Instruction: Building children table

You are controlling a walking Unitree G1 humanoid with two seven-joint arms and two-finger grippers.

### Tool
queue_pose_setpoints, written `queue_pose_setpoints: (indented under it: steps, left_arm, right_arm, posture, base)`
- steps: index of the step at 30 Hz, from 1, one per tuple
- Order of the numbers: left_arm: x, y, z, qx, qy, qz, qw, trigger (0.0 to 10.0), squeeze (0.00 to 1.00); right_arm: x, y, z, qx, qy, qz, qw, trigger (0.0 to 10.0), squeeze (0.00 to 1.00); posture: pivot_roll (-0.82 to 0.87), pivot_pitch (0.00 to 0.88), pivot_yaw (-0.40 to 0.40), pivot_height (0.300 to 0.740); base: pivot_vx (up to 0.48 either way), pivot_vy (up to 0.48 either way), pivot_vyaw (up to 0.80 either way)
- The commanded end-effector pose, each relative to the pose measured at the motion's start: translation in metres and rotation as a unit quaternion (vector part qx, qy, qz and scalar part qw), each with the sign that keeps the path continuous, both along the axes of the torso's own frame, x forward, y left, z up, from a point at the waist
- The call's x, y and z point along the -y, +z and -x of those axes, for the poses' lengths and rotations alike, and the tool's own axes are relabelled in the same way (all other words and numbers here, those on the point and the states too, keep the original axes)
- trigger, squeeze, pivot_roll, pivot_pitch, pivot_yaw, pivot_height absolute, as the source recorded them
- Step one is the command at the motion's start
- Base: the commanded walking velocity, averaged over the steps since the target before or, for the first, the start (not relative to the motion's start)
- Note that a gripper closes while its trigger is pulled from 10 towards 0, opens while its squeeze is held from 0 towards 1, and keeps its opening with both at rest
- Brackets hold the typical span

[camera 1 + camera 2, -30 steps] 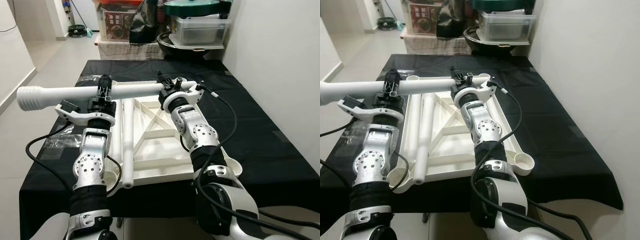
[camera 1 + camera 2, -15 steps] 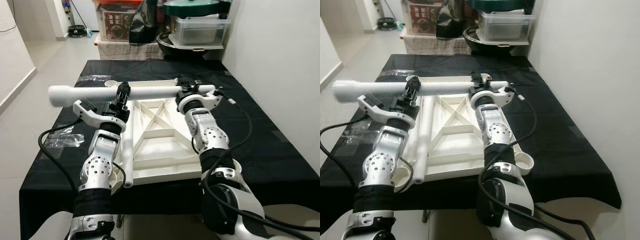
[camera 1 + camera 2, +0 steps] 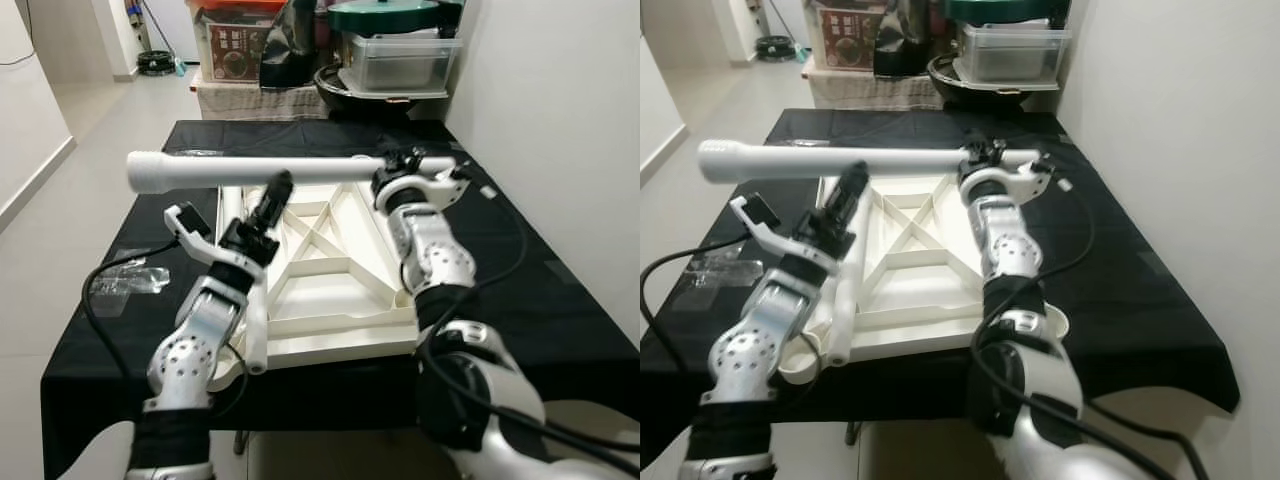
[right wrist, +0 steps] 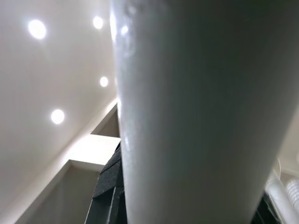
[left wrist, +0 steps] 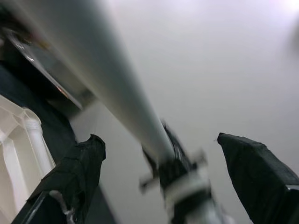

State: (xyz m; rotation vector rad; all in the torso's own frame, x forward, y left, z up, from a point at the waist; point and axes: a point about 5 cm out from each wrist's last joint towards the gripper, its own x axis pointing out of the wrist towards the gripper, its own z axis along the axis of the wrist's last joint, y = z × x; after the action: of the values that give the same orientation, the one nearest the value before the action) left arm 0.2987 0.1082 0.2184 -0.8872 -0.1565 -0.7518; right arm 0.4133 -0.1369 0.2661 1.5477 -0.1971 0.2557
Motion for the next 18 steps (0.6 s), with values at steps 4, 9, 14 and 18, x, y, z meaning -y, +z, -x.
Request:
queue_pose_setpoints:
  steps: [4,9,14,18]
  left_arm:
    - [-0.004,0.001,0.02,0.045,-0.012,-0.173,0.984,10.0,0.0]
    - [-0.022,0.029,0.031,0.15,0.012,-0.328,0.933,10.0,0.0]
    - [-0.045,0.049,0.037,0.208,0.021,-0.428,0.879,10.0,0.0]
    - [-0.06,0.063,0.042,0.233,0.01,-0.496,0.836,10.0,0.0]
  right_arm:
    - [0.033,0.019,-0.003,0.034,-0.047,0.067,0.996,0.0,0.0]
    - [0.029,0.032,-0.001,0.078,-0.013,0.189,0.979,0.0,0.0]
    - [0.009,0.04,0.005,0.145,0.045,0.272,0.95,0.0,0.0]
    - [-0.012,0.047,0.013,0.21,0.097,0.327,0.916,0.0,0.0]
  posture:
    - [0.03,0.0,-0.061,0.74]
    - [0.04,0.0,-0.072,0.74]
    - [0.04,0.0,-0.067,0.74]
    - [0.04,0.0,-0.058,0.74]
  base:
    - [0.0,0.0,0.0]
    - [0.0,0.0,0.0]
    - [0.0,0.0,0.0]
    - [0.0,0.0,0.0]
